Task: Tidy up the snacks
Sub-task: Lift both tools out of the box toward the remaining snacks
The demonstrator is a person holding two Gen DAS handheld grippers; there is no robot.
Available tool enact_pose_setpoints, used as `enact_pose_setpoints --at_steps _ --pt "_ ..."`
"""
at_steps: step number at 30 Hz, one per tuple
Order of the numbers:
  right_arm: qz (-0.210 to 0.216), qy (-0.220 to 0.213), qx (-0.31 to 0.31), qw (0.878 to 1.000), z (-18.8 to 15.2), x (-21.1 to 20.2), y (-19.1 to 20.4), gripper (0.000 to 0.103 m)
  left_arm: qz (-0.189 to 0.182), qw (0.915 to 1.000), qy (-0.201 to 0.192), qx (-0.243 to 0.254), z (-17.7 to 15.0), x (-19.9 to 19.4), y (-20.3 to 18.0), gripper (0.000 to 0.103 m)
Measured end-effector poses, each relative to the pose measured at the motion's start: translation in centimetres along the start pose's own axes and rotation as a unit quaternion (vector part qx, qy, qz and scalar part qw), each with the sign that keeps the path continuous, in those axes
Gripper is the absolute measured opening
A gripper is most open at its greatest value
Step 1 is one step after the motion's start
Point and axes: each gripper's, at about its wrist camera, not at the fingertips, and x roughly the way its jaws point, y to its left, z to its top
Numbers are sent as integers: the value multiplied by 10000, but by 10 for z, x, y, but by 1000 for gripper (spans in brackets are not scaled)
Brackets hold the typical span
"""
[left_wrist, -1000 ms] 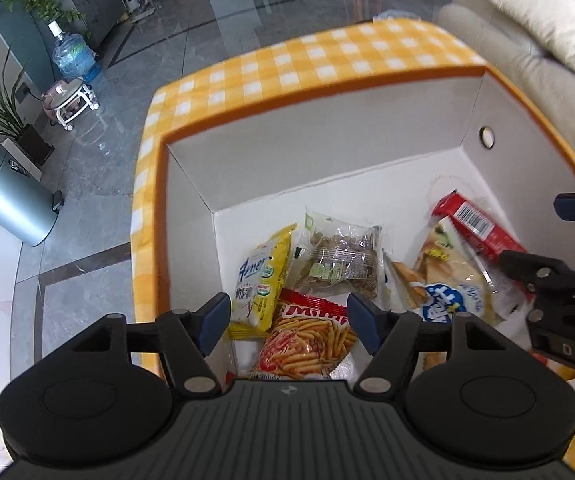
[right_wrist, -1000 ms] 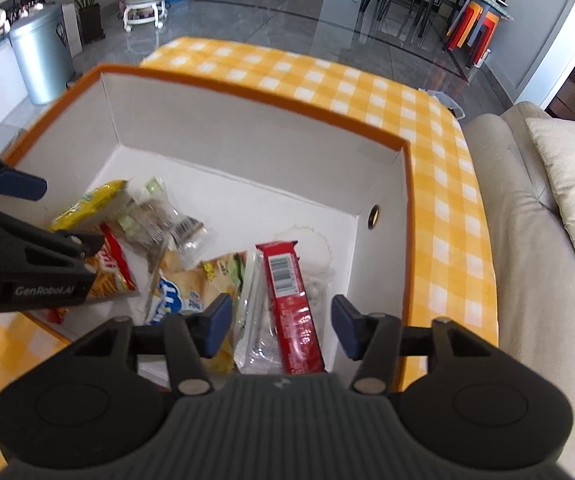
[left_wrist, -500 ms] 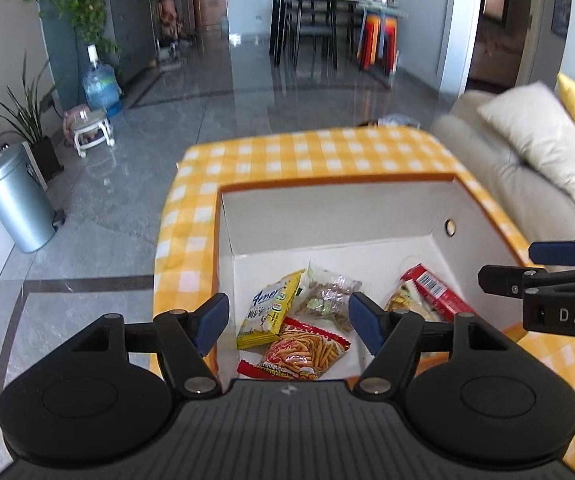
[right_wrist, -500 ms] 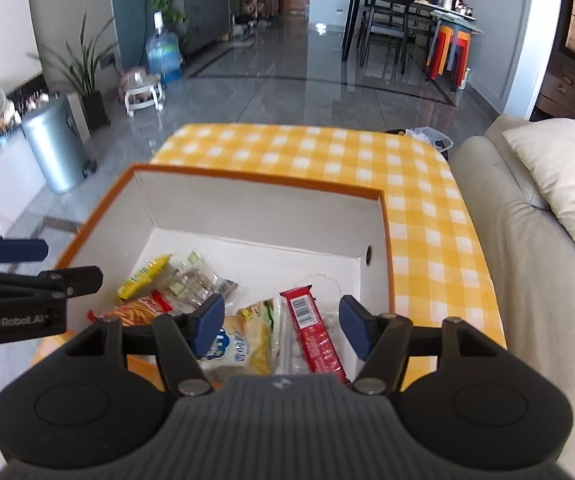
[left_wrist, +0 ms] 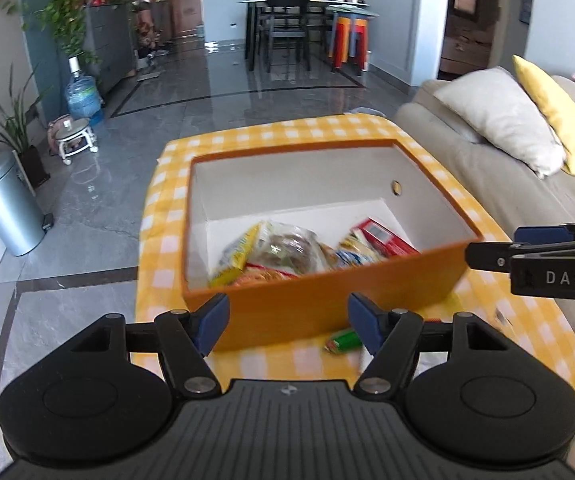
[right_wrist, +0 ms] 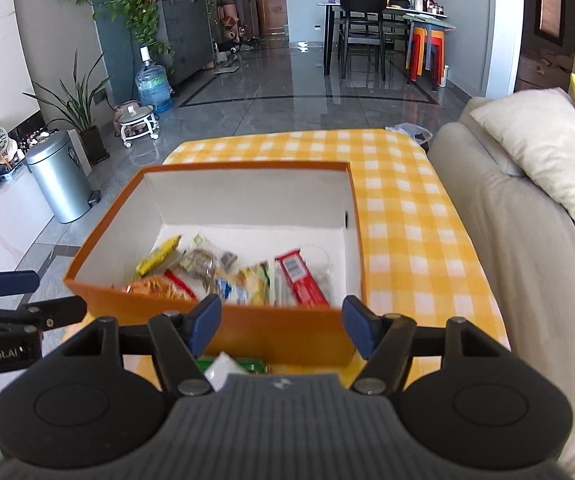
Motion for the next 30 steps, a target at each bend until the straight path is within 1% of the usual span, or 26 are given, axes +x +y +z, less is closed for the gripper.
enact_pose_setpoints --at_steps 2,5,9,11,13,19,23,25,30 --pt "8 -3 66 10000 -11 -8 -2 66 -115 9999 -36 25 -7 -5 -5 79" --pt "45 27 88 9999 -30 -17 -4 67 -295 9995 -110 -103 -17 -11 -9 79" --pt "44 179 26 9998 -55 -25 -5 68 -294 9994 -7 -202 -33 -15 -19 79" --pt "-10 294 50 9996 -66 -28 -7 68 -314 9992 144 -223 -40 -15 -25 79" --pt "-51 448 73 9990 -74 -28 -9 68 -347 9984 383 -245 -46 -12 -29 79" --pt "-225 979 45 9949 -102 -24 -15 68 -489 9940 941 -279 -63 4 -40 79" --pt "-244 1330 -7 9908 -117 -14 -19 68 -647 9915 1102 -257 -72 12 -51 79" --pt "-270 1455 -42 9890 -122 -8 -22 68 -655 9907 1168 -229 -75 16 -55 79" --pt "-466 1783 1 9829 -132 4 -31 68 -780 9869 1374 -314 -80 30 -63 79"
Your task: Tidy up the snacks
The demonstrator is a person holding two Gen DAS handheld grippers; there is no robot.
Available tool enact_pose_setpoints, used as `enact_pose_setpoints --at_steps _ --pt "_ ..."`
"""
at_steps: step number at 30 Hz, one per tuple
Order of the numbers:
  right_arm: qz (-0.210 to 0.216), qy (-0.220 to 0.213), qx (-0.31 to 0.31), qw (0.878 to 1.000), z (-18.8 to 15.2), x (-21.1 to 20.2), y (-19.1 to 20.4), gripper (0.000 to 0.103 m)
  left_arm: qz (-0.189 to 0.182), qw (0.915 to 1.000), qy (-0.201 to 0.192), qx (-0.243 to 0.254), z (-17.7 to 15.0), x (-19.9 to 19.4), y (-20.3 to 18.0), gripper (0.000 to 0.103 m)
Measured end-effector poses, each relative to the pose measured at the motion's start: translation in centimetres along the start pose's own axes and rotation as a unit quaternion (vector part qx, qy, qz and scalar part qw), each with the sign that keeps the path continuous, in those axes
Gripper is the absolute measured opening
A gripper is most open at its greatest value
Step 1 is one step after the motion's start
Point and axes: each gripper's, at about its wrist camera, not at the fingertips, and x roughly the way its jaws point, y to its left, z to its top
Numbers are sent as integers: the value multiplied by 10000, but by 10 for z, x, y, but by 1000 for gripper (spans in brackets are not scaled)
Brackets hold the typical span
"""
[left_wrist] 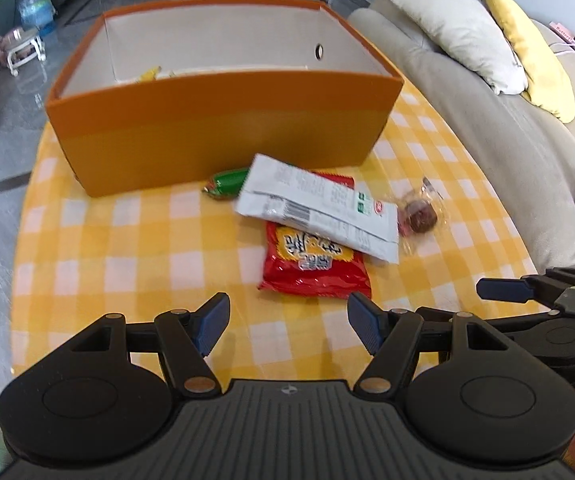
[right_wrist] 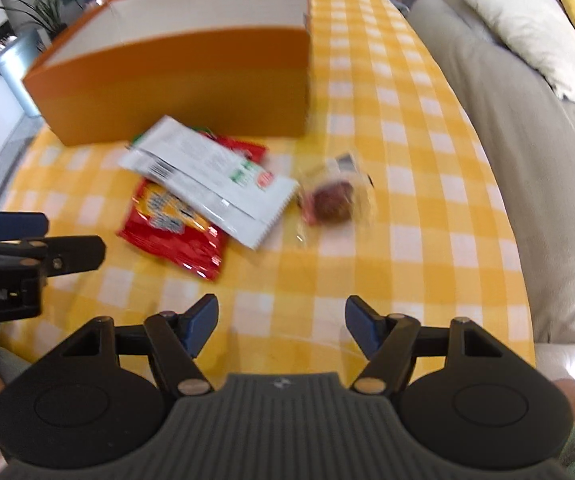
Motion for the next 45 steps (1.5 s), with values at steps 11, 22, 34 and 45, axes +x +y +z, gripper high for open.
enact_pose_setpoints --at_steps 11,22,34,45 --pt "141 370 311 9987 -1 15 -13 64 -92 9995 270 -164 -3 12 6 75" --pt "378 188 648 9970 30 24 -22 55 -131 9996 102 -249 12 9 13 74" --pt "37 -226 692 9973 61 28 -43 55 -274 9983 -265 -432 50 32 9 78" --pt "255 -277 726 9966 69 51 -41 43 -395 9961 118 -775 50 60 12 60"
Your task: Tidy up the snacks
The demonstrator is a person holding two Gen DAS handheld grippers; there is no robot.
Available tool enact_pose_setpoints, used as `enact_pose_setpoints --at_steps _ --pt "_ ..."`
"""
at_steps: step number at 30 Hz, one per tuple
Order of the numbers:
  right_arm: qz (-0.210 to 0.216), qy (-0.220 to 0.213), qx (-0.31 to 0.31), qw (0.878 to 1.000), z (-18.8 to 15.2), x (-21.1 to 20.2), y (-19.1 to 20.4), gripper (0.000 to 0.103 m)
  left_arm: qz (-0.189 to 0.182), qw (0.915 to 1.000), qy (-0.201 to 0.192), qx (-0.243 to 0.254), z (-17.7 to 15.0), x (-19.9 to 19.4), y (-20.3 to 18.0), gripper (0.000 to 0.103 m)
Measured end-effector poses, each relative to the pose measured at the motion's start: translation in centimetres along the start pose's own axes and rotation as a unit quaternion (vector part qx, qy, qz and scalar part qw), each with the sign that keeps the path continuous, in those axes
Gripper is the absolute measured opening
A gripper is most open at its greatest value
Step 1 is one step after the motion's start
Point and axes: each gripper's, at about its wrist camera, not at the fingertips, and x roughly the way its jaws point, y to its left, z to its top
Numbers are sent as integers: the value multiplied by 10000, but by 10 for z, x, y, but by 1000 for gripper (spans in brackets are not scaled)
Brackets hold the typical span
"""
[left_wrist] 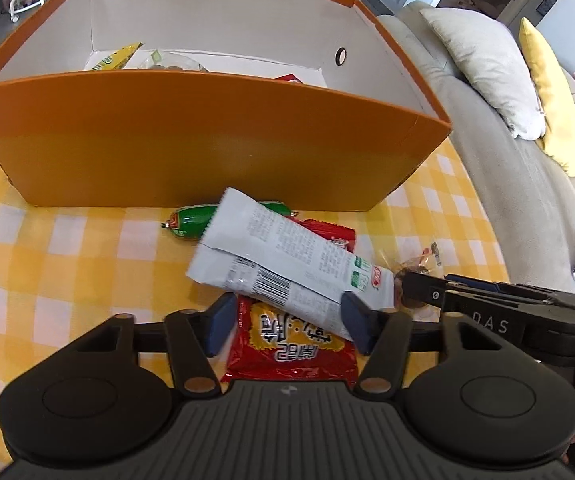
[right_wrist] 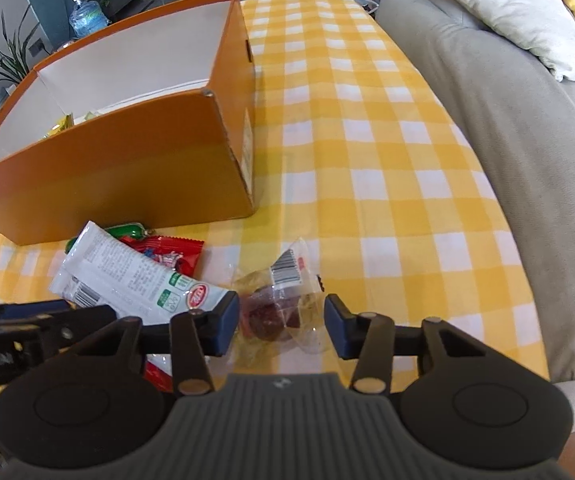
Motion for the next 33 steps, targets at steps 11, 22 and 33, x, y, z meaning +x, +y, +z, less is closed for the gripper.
enact_pose_setpoints --at_steps 11,22,33 --pt "820 487 -86 9954 -11 2 35 30 64 9991 -20 -425 1 -13 29 48" --pt "685 367 -306 9965 -14 -1 48 42 154 9984 -13 -535 0 -18 32 77" --pt "616 251 -143 9977 -8 5 46 45 264 9762 -49 -2151 14 -8 79 77"
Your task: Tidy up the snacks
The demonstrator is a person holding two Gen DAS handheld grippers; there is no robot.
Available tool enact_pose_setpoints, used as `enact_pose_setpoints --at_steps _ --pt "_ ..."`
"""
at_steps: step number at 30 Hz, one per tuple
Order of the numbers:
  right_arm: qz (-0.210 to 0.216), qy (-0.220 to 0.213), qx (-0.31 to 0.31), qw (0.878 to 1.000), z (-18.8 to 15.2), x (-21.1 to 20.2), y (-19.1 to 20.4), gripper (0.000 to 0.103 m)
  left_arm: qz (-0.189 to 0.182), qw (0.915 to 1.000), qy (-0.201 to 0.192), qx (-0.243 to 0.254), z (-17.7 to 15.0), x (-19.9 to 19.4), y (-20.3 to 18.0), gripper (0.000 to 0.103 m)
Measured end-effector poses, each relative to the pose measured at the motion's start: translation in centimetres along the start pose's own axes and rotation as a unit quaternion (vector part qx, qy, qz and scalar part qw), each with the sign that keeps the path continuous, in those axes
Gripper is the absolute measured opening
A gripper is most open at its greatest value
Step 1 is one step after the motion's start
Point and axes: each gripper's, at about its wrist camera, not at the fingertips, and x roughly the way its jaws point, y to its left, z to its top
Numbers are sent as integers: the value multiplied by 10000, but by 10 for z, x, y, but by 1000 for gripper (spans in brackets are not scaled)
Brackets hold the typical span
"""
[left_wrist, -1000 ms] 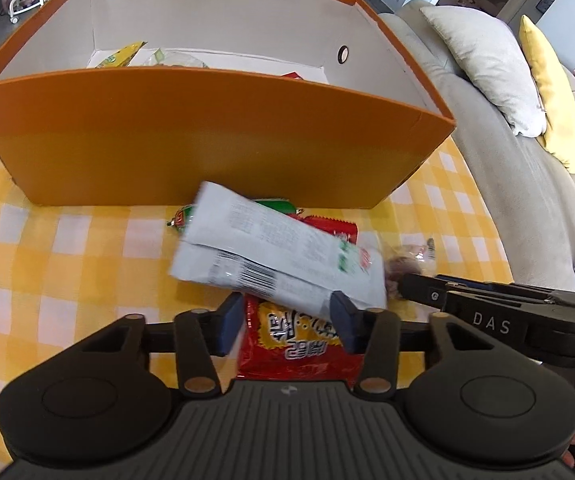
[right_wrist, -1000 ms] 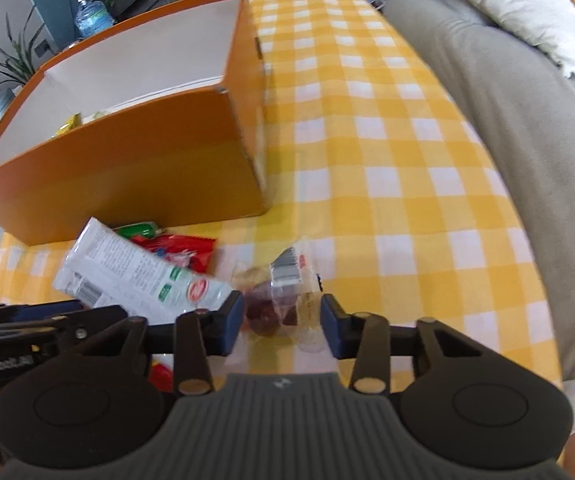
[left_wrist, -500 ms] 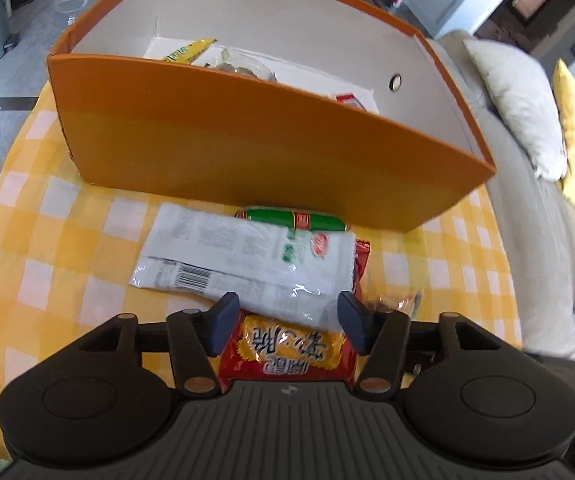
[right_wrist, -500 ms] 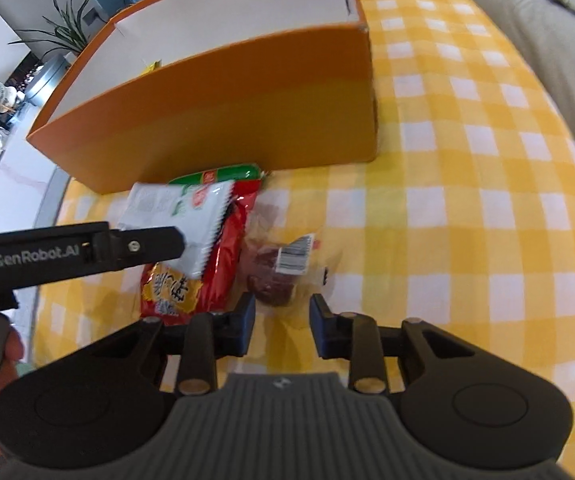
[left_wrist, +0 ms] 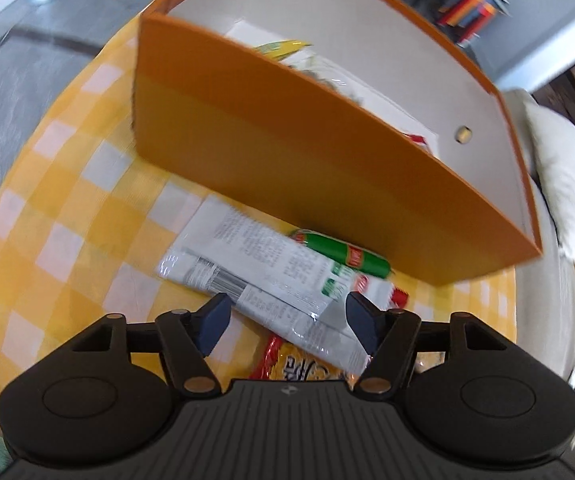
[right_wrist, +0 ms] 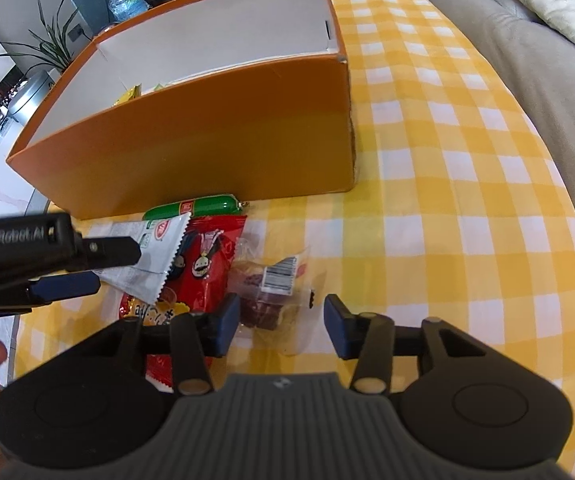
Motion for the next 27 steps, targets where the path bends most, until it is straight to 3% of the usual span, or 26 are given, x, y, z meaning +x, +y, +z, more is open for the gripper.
enact_pose_setpoints --at_steps 2,4,6,10,13,17,21,23,27 --pt "23 3 41 10000 0 0 0 45 4 9998 54 -191 2 7 3 76" --pt "22 -11 22 10000 2 1 2 45 -27 9997 93 -245 1 11 5 67" --pt "29 -4 -17 10000 2 2 4 42 21 9998 80 -155 -1 10 6 50" --pt "42 19 -42 10000 1 4 7 34 22 9998 159 -84 1 7 9 28" --pt "5 71 -91 9999 2 4 9 32 158 9993 274 200 3 1 9 1" --pt "-79 212 -119 9997 2 2 10 31 533 9938 395 891 6 -8 3 0" --pt "-124 358 -8 9993 1 1 6 31 1005 9807 603 1564 3 -10 -1 0" --pt "-172 385 -15 9991 0 -1 6 31 1088 9800 564 1568 2 -14 4 0" --pt "-268 384 -51 9989 -2 -3 7 31 775 9875 499 1276 1 -20 4 7"
